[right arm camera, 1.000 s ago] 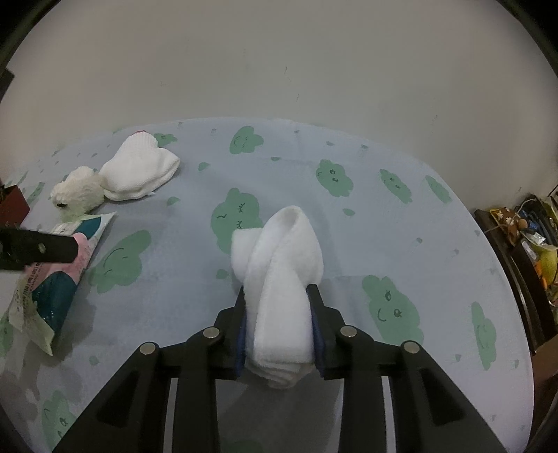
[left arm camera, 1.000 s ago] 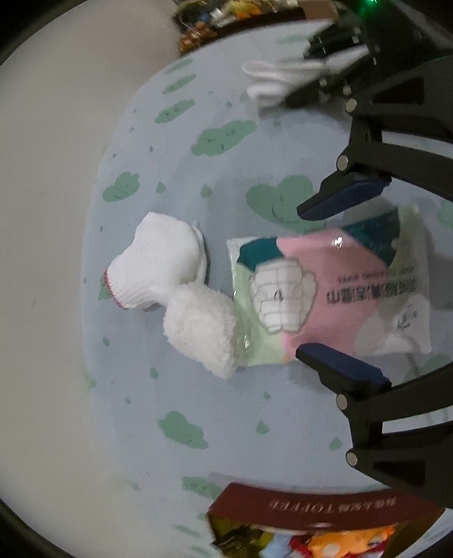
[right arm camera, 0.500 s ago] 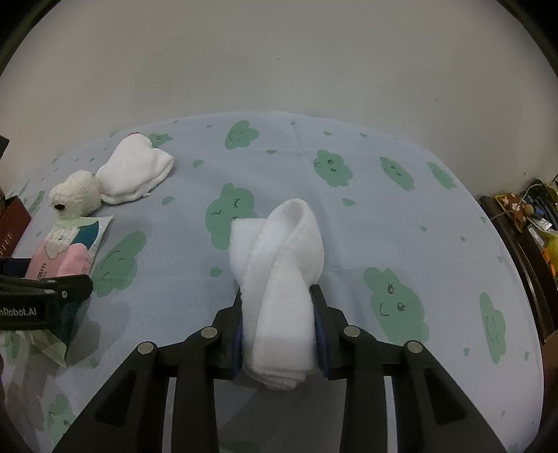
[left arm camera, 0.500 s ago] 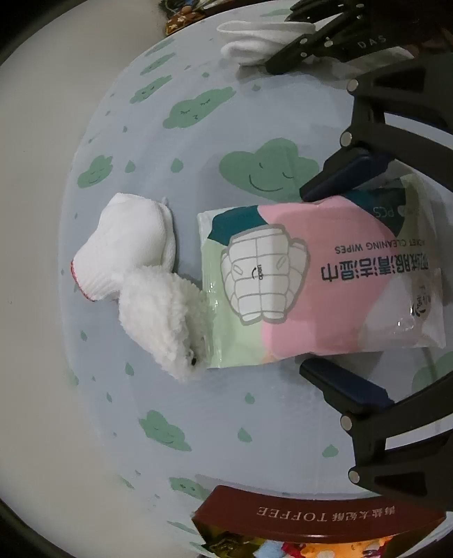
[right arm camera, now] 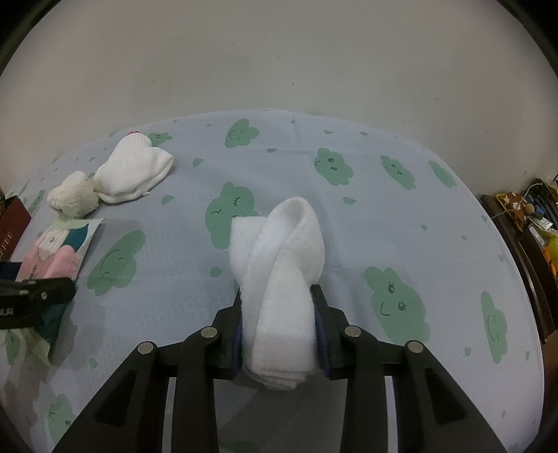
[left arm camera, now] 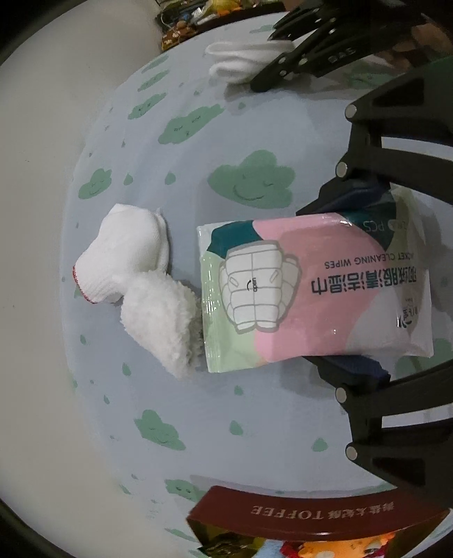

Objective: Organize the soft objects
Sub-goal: 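Grasp the pink wipes packet with the left gripper while the right gripper holds the towel, then carry the wipes packet into the tin and open the left gripper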

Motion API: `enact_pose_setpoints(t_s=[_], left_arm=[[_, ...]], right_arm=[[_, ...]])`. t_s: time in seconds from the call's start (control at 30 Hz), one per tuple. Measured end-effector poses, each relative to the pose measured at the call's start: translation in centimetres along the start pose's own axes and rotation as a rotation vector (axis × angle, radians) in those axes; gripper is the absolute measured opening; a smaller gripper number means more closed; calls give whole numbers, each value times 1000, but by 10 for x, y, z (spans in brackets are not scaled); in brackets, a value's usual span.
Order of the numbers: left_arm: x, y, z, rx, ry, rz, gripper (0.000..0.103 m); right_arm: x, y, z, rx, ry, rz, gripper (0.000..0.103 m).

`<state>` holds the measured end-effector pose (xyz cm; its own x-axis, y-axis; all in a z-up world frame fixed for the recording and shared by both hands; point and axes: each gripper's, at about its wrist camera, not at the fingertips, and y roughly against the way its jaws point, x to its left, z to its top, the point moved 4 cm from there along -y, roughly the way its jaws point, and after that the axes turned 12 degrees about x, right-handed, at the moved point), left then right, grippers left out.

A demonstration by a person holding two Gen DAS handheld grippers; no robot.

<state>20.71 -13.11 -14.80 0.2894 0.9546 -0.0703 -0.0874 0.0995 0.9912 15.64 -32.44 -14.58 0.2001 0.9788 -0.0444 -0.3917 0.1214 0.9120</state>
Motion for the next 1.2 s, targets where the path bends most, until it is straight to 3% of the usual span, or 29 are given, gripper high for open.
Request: enact_pose_setpoints(t_s=[0.27,0.57,0.73,1.2], left_arm=[[-12,20,-29,-22,-57,-24,69],[13,54,-47,-92,-59,26,69],[43,72,-47,-123,1,29,69],[176,140,-39,-225,214,173,69]], right_arm=[[1,0,0,0,1,-1,32],[2,-1,0,-1,2,-4,32],[2,-2,1,-1,6,-9,32],[2,-2,0,-1,8,-13,32]])
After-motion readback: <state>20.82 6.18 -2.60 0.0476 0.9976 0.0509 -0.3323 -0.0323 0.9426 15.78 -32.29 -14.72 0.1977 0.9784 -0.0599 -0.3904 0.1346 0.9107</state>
